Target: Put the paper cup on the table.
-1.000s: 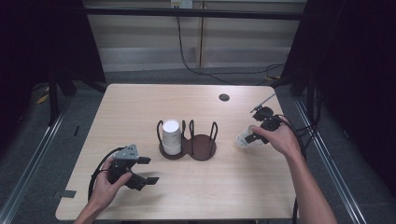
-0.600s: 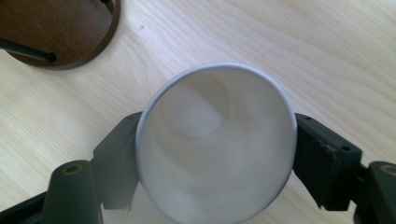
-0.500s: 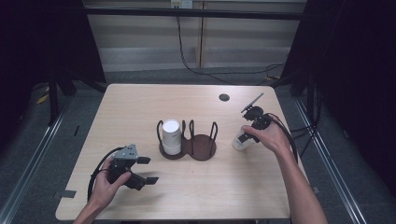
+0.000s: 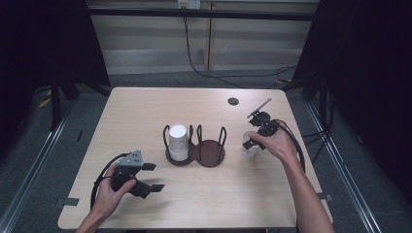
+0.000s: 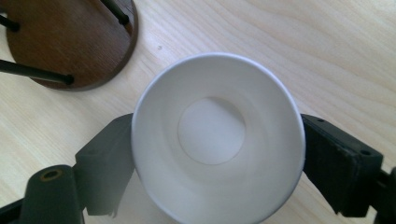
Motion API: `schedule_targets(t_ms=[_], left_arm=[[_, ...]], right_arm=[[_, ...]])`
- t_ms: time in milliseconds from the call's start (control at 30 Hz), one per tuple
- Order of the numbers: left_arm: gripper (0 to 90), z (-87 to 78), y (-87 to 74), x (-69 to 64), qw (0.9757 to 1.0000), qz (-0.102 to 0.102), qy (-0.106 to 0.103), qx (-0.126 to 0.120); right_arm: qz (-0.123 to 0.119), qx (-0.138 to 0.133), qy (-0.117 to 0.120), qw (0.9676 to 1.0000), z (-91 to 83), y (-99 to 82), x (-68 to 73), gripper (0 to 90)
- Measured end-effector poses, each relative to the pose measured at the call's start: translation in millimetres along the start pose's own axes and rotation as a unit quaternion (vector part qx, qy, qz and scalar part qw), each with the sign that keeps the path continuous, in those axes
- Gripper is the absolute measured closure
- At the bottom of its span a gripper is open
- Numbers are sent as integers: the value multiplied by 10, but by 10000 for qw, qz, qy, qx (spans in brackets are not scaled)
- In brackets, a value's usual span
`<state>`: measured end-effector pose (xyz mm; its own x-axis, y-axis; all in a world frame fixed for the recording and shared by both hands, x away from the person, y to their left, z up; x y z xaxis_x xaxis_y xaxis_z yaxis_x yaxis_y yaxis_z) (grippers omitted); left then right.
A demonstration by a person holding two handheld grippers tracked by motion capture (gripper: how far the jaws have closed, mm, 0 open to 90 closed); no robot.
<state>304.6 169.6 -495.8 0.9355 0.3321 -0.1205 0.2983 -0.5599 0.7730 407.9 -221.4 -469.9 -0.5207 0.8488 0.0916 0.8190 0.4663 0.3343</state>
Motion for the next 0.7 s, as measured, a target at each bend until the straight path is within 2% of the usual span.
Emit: schedule_targets(t_ms=[100, 167, 233, 367, 500, 567, 667, 700], left_arm=[[162, 0, -3, -4, 10000, 28, 16, 40], [162, 1, 0, -7, 10000, 5, 17, 17], [162, -5, -2, -3, 10000, 21, 13, 23], [162, -2, -6, 2, 10000, -16, 23, 26], [162, 0, -5, -3, 10000, 9, 38, 42], [162, 0, -4, 0, 10000, -8, 46, 28], [162, -7, -4, 7, 10000, -16, 73, 16], [162, -8, -5, 6, 10000, -26, 70, 17]], right_arm=[[50, -51, -7, 10000, -3, -6, -5, 146], [98, -159, 105, 9998, -5, -11, 3, 161], [129, -283, 123, 9994, -1, -22, -7, 135], [198, -359, 177, 9990, -4, -54, -15, 145], [338, -620, 120, 9974, -57, -47, -38, 140], [480, -714, 147, 9962, -73, -35, -47, 138], [350, -754, 125, 9965, -81, -40, -25, 140], [383, -791, 120, 9961, -90, -40, -17, 141]])
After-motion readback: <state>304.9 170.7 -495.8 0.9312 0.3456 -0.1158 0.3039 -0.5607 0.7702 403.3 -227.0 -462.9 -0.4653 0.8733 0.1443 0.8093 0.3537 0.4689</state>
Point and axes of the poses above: each handheld gripper's, and its own axes: z roughly forward along the jaws, y roughly out of its top, x roughly to its left, the point moved 5 cm from there along z, roughly forward along the jaws, and after that the axes turned 4 degrees about z, right-handed, at the moved point
